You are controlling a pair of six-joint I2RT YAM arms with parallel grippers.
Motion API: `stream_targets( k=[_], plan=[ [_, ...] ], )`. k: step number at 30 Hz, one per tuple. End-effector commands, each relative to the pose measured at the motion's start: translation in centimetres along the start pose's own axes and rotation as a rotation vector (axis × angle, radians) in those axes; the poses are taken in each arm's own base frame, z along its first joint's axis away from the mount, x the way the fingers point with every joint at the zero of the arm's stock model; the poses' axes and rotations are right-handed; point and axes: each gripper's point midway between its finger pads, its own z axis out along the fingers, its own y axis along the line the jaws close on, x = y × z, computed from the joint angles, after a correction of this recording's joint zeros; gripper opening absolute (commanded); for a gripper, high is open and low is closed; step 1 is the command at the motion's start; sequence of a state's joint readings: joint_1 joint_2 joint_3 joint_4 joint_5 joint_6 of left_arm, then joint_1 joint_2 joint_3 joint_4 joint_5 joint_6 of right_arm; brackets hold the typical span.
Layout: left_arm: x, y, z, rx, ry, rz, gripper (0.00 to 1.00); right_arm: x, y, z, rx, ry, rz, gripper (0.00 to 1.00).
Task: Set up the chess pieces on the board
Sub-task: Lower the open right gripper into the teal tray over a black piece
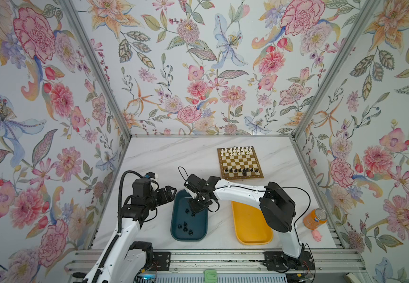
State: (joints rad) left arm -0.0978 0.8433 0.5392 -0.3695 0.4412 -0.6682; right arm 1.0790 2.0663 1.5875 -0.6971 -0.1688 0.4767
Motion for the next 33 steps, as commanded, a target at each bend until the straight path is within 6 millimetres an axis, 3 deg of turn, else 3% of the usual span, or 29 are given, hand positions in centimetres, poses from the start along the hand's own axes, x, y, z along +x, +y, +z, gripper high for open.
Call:
stream_targets(
  k=[1, 33],
  plan=[
    [-0.5, -0.4, -0.4, 0.021, -0.022, 0.021, 0.81, 1.1, 0.7, -0.9, 0.001, 0.014, -0.010, 0.33],
    [-0.7, -0.4, -0.9, 0.019, -0.035, 0.025, 0.81, 1.5, 0.7, 1.2, 0.059, 0.022, -0.041, 0.26]
  ],
)
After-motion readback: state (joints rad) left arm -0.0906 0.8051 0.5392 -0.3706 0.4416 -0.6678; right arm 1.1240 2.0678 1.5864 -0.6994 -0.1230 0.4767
